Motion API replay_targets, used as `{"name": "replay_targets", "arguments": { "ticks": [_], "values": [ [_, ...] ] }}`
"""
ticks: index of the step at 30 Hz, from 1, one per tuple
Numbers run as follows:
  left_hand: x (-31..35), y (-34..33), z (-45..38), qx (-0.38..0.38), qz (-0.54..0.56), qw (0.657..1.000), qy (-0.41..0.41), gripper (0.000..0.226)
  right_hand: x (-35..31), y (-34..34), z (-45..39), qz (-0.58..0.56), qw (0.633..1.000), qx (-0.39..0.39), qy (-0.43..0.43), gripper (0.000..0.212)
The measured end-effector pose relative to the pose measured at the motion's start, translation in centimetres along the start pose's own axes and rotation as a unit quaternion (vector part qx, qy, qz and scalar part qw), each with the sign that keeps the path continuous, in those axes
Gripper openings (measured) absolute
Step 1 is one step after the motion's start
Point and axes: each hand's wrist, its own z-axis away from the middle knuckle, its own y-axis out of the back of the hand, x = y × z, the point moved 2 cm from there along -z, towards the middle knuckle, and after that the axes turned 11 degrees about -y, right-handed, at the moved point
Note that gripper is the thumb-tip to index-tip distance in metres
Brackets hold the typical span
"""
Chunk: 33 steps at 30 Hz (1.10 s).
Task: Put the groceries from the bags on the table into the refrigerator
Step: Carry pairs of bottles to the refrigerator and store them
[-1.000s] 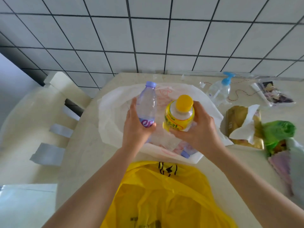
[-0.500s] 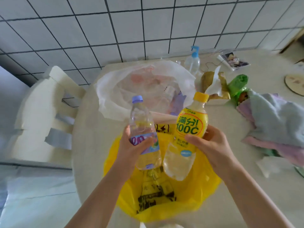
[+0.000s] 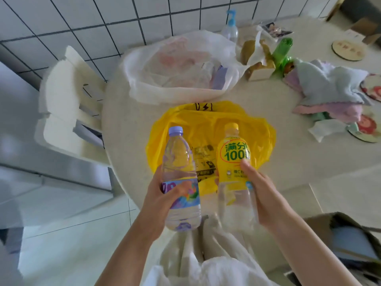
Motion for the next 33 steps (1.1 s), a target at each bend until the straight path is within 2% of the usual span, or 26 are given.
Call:
{"name": "replay_targets", "arguments": {
  "ticks": [4, 6, 13, 18, 22, 25, 30, 33],
  "values": [
    [-0.2, -0.1, 3.8, 0.013, 0.005, 1.0, 0.007, 0.065, 2.7, 0.5, 3.0, 0.061, 0.998, 0.001, 0.017, 0.05],
    [-0.5, -0.4, 5.9, 0.024, 0.014, 1.0, 0.011, 0.061, 3.8, 0.7, 4.2, 0.09, 0.996, 0.012, 0.025, 0.051],
    [-3.3, -1.7, 14.6, 0.085, -0.008, 0.996, 0.01, 0.06, 6.9, 3.2, 7.7, 0.115, 0.993, -0.005, -0.029, 0.053],
    [-6.2, -3.7, 22.0, 0.149, 0.006, 0.989, 0.007, 0.059, 9.6, 6.0, 11.1, 0.193, 0.98, -0.013, -0.049, 0.045],
    [-8.3, -5.2, 27.9, 0.212, 0.035, 0.976, 0.022, 0.07, 12.5, 7.6, 13.2, 0.195, 0.973, -0.051, -0.11, 0.041],
    [-9.4, -5.6, 32.0, 0.257, 0.037, 0.965, 0.034, 0.076, 14.7, 7.7, 14.0, 0.211, 0.97, -0.056, -0.108, 0.047],
    [-10.8, -5.1, 37.1, 0.344, 0.052, 0.937, 0.041, 0.066, 18.4, 6.2, 15.2, 0.269, 0.951, -0.087, -0.125, 0.046],
    [-11.5, -4.4, 39.6, 0.389, 0.069, 0.918, 0.033, 0.054, 20.7, 4.6, 15.5, 0.325, 0.933, -0.11, -0.11, 0.055]
  ]
}}
